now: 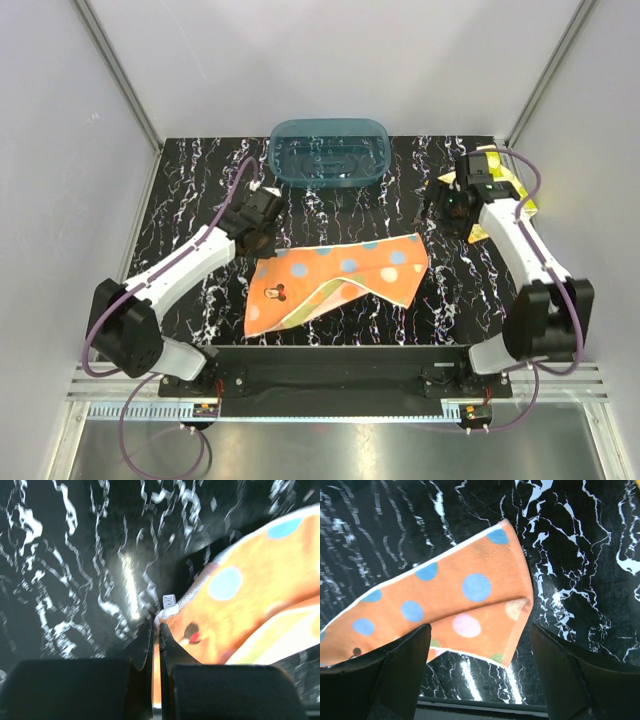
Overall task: Roll the towels
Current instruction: Move the towel to the center of the board, then flatten the towel
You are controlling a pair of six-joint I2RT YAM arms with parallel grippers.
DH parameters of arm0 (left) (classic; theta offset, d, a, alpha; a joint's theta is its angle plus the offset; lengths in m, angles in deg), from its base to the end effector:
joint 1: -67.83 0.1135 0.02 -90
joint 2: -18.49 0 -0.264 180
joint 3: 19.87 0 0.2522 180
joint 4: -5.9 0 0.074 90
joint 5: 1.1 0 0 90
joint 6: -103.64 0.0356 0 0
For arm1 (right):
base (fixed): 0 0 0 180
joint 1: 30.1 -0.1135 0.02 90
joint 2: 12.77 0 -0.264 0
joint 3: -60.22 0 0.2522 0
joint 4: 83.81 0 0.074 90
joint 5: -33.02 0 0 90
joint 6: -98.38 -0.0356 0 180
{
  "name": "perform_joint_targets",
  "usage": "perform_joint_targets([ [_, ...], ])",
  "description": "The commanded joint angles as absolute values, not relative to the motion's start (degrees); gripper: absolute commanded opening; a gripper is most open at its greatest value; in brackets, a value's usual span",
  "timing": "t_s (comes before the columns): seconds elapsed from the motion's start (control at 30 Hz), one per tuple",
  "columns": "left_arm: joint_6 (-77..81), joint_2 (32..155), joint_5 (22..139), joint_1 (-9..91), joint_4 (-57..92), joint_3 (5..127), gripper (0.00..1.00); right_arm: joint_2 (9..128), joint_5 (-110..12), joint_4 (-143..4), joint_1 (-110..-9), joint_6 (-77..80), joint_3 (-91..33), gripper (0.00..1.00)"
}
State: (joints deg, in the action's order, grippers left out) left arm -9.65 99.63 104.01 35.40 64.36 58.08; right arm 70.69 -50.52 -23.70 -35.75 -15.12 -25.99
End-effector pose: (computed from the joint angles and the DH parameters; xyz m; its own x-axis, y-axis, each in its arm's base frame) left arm 0.2435 -0.1437 0.2649 -0.8457 0.0851 -0.5269 0.0859 0.9960 0.0230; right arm 0.2990 0.0336 0.2958 -0.8316 0.3159 -0.4568 0.1891 0.9344 0.3020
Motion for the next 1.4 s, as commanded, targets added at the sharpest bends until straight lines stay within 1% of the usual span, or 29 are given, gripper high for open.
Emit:
perform_joint_targets([
  [0.0,-4.9,99.9,104.9,35.8,69.0,59.8,0.00,76.1,-51.8,-26.5,-36.3,-13.7,-27.8,0.86],
  [0.1,-3.9,100.1,104.9,36.7,68.3,58.9,0.00,82.6,-53.4,-28.0,-36.5,-12.9,-29.2,0.85],
  [0.2,-3.1,99.9,103.8,37.2,67.6,58.3,0.00,87.3,-55.4,-28.7,-36.5,-10.9,-30.5,0.81],
  [0.23,-2.9,100.0,103.1,37.3,67.5,58.2,0.00,88.5,-56.1,-28.5,-36.4,-10.5,-31.2,0.77],
  [0.3,-2.1,99.8,102.6,37.5,66.8,58.0,0.00,91.1,-56.6,-28.4,-36.4,-9.7,-32.8,0.75],
  [0.33,-1.8,99.8,102.4,37.7,66.6,57.6,0.00,91.8,-56.7,-28.5,-36.4,-9.8,-33.2,0.70],
  [0.37,-1.5,99.8,102.1,38.0,66.3,57.4,0.00,92.4,-56.7,-28.6,-36.4,-9.7,-33.5,0.69],
  [0.47,-1.1,100.0,100.9,38.6,65.3,56.7,0.00,94.9,-56.6,-29.2,-36.8,-10.5,-34.2,0.66],
  [0.67,-0.7,100.4,98.0,39.5,64.0,55.5,0.00,100.5,-58.1,-29.8,-37.7,-10.2,-37.1,0.65],
  [0.77,-0.4,100.5,98.0,40.1,64.0,55.6,0.00,103.2,-58.6,-29.4,-37.8,-10.0,-38.8,0.62],
  [0.9,-0.3,100.2,97.1,40.8,63.7,55.4,0.00,105.7,-59.0,-29.1,-38.6,-10.1,-40.3,0.51],
  [0.93,-0.3,100.2,96.9,41.0,63.7,55.5,0.00,105.8,-59.2,-29.1,-39.0,-10.2,-40.3,0.45],
  [1.0,-0.3,100.2,96.7,41.5,63.7,55.5,0.00,105.7,-59.0,-29.4,-39.5,-10.4,-39.8,0.38],
  [1.03,-0.3,100.2,96.5,41.8,63.6,55.6,0.00,105.6,-58.7,-29.6,-39.7,-10.5,-39.0,0.27],
  [1.1,-0.3,99.9,96.3,42.3,63.4,55.6,0.00,104.8,-57.6,-30.6,-39.8,-10.8,-38.0,0.16],
  [1.13,-0.3,99.8,96.1,42.5,63.4,55.7,0.00,104.5,-57.2,-30.8,-39.9,-11.0,-37.2,0.04],
  [1.17,-0.3,99.6,96.0,42.9,63.3,55.8,0.00,104.0,-57.2,-31.0,-39.9,-11.0,-36.9,0.00],
  [1.37,-0.7,96.3,97.9,43.2,64.2,58.6,0.00,95.7,-55.7,-29.7,-40.6,-11.1,-36.5,0.00],
])
